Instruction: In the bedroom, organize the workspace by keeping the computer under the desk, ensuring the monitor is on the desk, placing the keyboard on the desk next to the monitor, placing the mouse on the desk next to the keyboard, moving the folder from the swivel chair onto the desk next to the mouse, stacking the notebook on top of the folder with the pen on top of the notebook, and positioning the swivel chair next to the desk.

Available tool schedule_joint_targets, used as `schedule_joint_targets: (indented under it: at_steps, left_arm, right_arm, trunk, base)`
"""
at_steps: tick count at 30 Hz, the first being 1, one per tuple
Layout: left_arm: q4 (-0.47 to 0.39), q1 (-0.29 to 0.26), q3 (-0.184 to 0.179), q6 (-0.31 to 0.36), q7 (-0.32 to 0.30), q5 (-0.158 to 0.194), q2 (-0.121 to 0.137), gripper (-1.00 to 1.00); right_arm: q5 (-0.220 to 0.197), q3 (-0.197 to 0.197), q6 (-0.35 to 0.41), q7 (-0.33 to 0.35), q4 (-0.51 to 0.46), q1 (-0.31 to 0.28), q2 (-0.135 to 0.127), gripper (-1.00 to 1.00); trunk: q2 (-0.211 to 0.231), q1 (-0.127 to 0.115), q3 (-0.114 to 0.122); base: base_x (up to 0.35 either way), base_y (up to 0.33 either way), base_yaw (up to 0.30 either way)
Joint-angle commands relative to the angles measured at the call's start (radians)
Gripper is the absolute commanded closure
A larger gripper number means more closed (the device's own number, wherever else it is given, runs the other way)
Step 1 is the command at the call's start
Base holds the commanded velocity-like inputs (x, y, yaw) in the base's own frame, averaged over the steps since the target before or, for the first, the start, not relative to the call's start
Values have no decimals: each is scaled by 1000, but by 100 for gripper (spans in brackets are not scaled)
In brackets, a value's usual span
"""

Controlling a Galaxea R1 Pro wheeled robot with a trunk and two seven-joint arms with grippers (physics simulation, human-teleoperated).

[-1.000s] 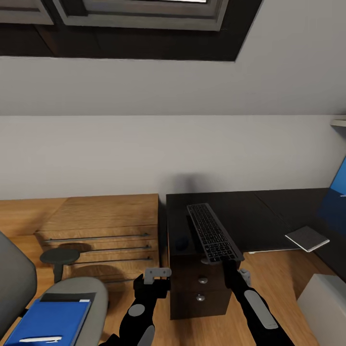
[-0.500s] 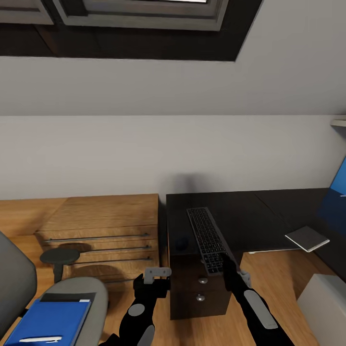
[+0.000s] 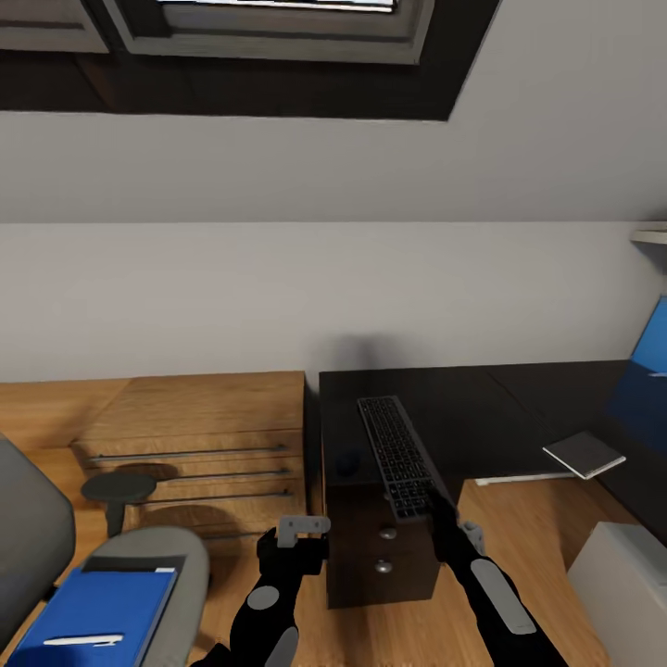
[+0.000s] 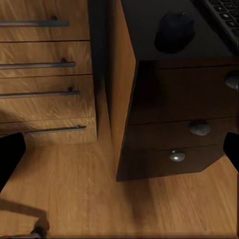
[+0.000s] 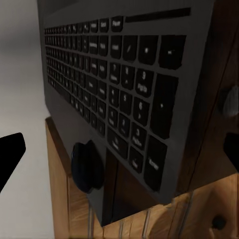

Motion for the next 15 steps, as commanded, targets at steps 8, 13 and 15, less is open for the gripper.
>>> schedule_joint_targets:
  at_steps: [8,13,15]
  left_arm:
    - [-1,-1,-1,3,8,8,0,-100]
    - [-1,-1,-1,3,8,8,0,-100]
    - [-1,-1,-1,3,8,8,0,-100]
  right_arm:
    - [-6,-17,7,-3,0,0,-5,-100]
    - [-6,-59,8,-4,0,0,-7,-100]
    - [-6,-74,8,-5,0,0,-15,-100]
  trunk:
    - [-1,0,-1]
    - [-1,0,-1]
    - [-1,0,-1]
  base:
    - [-182,-115,0]
    - [-28,-20,0]
    - [-4,-3,0]
